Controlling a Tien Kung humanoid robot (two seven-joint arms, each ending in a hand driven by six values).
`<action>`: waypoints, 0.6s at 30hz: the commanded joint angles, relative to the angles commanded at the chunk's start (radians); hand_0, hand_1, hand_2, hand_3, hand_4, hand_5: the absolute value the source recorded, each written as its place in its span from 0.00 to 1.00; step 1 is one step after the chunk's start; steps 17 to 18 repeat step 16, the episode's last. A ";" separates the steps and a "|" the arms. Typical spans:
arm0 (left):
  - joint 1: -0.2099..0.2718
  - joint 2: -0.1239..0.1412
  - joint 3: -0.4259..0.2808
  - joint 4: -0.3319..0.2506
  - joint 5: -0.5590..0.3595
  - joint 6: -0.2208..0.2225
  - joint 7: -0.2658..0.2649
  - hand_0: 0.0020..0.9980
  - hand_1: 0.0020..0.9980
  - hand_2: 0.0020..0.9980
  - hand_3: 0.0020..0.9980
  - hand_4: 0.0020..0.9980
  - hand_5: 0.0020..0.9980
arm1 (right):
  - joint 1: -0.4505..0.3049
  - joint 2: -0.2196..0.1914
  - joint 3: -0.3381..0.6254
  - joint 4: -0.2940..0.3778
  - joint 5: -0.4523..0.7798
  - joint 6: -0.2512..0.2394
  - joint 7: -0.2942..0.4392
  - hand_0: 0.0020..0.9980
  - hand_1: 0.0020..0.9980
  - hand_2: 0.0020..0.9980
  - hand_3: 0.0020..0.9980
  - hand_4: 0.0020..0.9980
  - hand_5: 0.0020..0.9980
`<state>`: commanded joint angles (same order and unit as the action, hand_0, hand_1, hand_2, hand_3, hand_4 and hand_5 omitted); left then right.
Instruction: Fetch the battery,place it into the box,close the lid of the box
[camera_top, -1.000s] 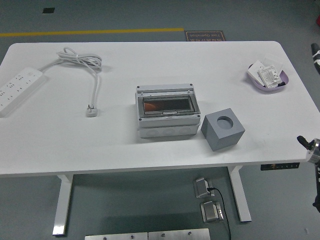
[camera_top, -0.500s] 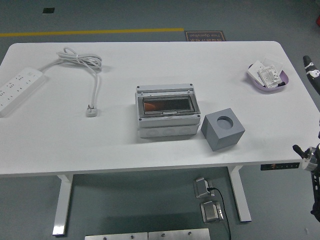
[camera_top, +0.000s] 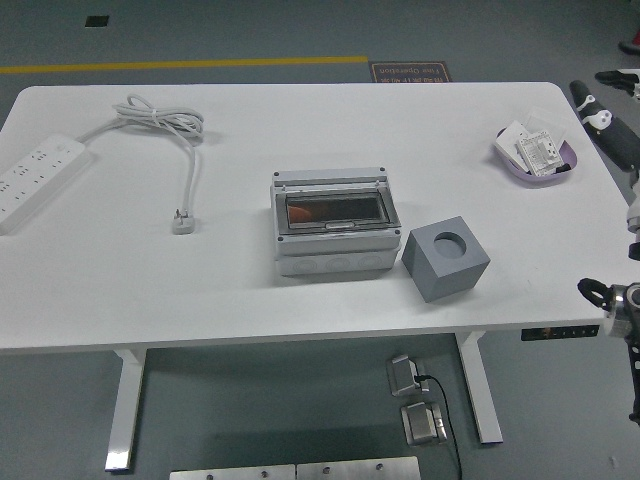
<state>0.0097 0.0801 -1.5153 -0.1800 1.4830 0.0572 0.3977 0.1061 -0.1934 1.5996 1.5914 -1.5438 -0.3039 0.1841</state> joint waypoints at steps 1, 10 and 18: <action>0.000 0.000 0.000 0.000 0.001 0.000 0.000 0.63 0.63 0.54 0.62 0.71 0.12 | 0.001 -0.001 -0.008 0.005 -0.030 0.014 -0.023 0.58 0.47 0.46 0.56 0.73 0.23; 0.004 0.000 -0.002 0.000 0.005 -0.001 0.001 0.63 0.63 0.54 0.62 0.71 0.12 | 0.001 -0.017 -0.054 0.023 -0.239 0.144 -0.153 0.62 0.52 0.51 0.66 0.71 0.15; 0.006 -0.003 -0.002 0.000 0.008 -0.002 0.002 0.63 0.63 0.54 0.62 0.71 0.12 | 0.004 -0.023 -0.088 0.040 -0.224 0.116 -0.127 0.71 0.76 0.78 0.74 0.88 0.25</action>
